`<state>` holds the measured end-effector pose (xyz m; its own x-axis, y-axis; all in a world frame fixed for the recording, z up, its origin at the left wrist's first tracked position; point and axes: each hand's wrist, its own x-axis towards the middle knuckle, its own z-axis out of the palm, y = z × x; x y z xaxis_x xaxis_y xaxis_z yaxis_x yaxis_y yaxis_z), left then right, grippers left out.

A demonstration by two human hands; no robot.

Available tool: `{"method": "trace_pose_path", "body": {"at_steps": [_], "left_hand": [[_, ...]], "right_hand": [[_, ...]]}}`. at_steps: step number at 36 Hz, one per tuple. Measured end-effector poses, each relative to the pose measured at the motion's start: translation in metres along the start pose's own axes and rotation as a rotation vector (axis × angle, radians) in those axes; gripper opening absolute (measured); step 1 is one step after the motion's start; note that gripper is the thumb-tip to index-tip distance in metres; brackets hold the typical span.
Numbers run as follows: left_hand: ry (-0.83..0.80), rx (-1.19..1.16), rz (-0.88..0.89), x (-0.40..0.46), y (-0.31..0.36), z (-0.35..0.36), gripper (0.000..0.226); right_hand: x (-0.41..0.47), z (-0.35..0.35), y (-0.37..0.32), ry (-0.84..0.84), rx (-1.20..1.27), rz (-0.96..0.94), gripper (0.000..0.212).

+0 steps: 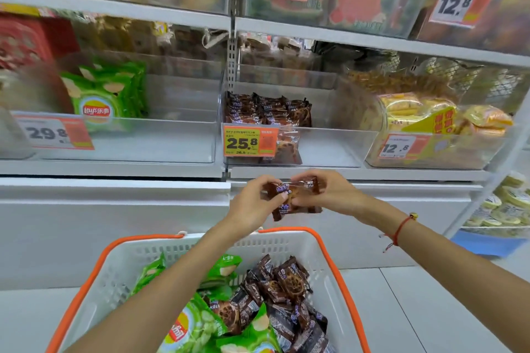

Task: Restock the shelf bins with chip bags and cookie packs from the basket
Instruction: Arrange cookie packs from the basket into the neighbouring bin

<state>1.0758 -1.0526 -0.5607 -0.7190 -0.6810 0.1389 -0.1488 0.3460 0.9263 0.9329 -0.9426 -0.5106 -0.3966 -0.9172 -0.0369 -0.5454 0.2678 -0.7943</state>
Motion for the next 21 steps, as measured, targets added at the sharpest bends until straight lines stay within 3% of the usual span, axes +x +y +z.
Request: {"method": "trace_pose_path", "body": {"at_steps": [7, 13, 17, 21], "left_hand": [[0.16, 0.032, 0.19, 0.035, 0.05, -0.037, 0.018], [0.528, 0.286, 0.274, 0.069, 0.066, -0.081, 0.03], [0.519, 0.495, 0.238, 0.085, 0.052, -0.102, 0.047], [0.447, 0.529, 0.134, 0.094, 0.042, -0.11, 0.048]], "right_hand": [[0.022, -0.027, -0.031, 0.173, -0.009, -0.154, 0.029], [0.049, -0.064, -0.055, 0.253, 0.036, -0.18, 0.028], [0.078, -0.092, -0.062, 0.327, 0.024, -0.136, 0.027], [0.114, -0.113, -0.056, 0.374, -0.095, -0.093, 0.032]]}}
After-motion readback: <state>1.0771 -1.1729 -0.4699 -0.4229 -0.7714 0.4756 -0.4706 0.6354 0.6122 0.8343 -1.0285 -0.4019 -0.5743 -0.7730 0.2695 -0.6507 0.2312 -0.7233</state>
